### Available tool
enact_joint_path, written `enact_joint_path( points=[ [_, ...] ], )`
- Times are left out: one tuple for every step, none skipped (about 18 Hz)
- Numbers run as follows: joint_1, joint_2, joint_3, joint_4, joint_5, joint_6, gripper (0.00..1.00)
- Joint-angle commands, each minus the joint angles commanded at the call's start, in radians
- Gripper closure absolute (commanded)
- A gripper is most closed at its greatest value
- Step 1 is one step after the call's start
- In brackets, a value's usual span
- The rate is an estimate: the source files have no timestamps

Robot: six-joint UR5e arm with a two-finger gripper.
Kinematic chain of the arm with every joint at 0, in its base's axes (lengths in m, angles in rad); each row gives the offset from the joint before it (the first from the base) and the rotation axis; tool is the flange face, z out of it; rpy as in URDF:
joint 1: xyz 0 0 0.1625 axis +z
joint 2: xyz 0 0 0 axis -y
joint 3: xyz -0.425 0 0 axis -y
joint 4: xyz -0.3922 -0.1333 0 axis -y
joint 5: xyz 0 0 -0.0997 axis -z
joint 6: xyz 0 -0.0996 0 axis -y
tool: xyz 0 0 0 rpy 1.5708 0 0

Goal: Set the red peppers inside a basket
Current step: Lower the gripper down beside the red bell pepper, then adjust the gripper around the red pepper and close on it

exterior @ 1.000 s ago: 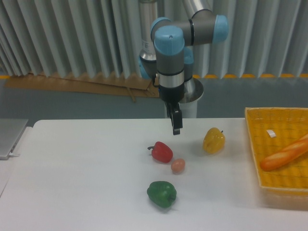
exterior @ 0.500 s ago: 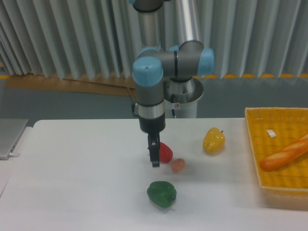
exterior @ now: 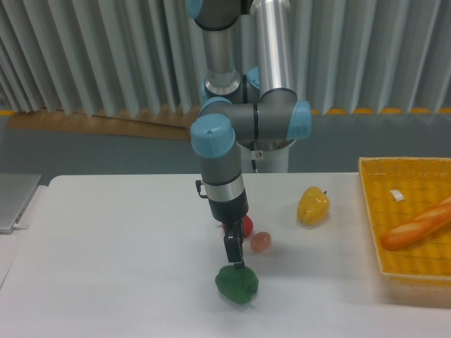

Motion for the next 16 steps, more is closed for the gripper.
enact_joint_path(
  points=[
    [0.0,0.014,-0.011,0.0,-0.006,-0.011,0.0],
    [0.0,0.021,-0.021,-0.009,-0.02,-0.041,0.0],
    [0.005,0.026,-0.061,-0.023,-0.055,-0.075,0.0],
    [0.012,0.041,-0.118,-0.032,-0.108,-0.08,0.0],
    [0.027,0.064,-0.159,-0.046,-0.151,-0.08,0.0],
    [0.026,0.086,-0.188,-0.06,-0.179,-0.081,0.0],
    [0.02,0.109,-0.205,-0.084,-0.19,-0.09,0.0],
    [0.009,0.129,-0.209,-0.122,-0.19,-0.094,0.0],
    [-0.003,0.138,-0.207,-0.156,-0.19,-0.094,0.0],
    [-0.011,0.141,-0.207,-0.184,-0.192,-0.094,0.0],
    [-0.017,0.147,-0.207,-0.205,-0.192,-0.094,0.0],
    [-0.021,0.161,-0.207,-0.216,-0.193,-0.094,0.0],
    [-0.023,0.163,-0.209,-0.225,-0.193,-0.094,0.0],
    [-0.025,0.163,-0.212,-0.236,-0.189,-0.092,0.0],
    [-0.025,0.163,-0.221,-0.242,-0.187,-0.088,0.0],
    [-0.023,0.163,-0.232,-0.239,-0.184,-0.081,0.0]
  ],
)
